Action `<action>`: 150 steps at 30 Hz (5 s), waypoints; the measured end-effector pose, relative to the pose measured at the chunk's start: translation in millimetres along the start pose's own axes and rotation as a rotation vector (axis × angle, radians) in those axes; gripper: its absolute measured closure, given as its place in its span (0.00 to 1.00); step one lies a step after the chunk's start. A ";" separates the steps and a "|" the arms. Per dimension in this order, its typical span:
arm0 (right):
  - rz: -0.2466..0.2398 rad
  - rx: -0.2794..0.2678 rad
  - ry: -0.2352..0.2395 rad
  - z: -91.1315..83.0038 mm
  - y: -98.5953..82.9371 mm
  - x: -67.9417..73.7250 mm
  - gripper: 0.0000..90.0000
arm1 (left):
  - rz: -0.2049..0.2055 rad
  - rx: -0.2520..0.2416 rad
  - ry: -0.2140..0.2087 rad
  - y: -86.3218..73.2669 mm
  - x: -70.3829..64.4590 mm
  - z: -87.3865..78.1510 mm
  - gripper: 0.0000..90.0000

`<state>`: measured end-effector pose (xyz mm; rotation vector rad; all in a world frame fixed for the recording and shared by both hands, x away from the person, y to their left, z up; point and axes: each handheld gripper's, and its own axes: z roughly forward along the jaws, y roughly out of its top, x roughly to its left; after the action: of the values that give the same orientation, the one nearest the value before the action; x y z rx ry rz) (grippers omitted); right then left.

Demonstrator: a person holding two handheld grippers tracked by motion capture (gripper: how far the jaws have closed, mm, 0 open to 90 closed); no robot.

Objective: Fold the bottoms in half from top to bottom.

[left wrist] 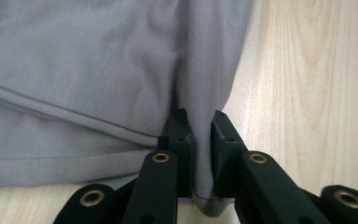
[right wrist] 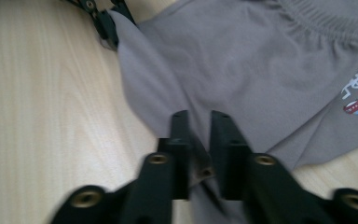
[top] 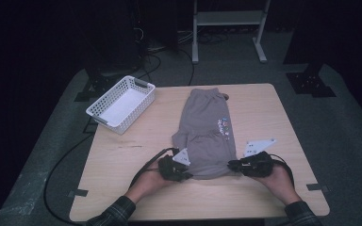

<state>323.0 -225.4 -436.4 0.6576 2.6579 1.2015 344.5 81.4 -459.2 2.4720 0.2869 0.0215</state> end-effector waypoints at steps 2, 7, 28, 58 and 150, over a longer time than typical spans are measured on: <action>0.008 0.010 0.008 5.5 -0.9 -3.7 0.68 | -0.023 -0.001 -0.024 0.5 4.7 0.4 0.92; -0.020 0.055 0.047 14.6 -3.4 0.1 0.46 | -0.021 0.001 -0.025 1.2 5.7 0.8 0.92; -0.029 0.186 0.154 28.1 -13.0 13.3 0.93 | -0.011 0.047 -0.121 -5.1 -19.6 -5.1 0.93; 0.027 0.095 -0.080 33.5 29.1 -52.0 0.93 | -0.011 -0.038 0.236 30.0 56.3 -21.2 0.93; 0.104 0.118 -0.036 55.5 56.9 -95.4 0.77 | -0.114 0.045 0.244 41.2 107.2 -19.4 0.84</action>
<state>444.0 -197.5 -435.1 0.8368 2.7114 1.0517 455.7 83.9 -424.7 2.4945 0.5371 0.2720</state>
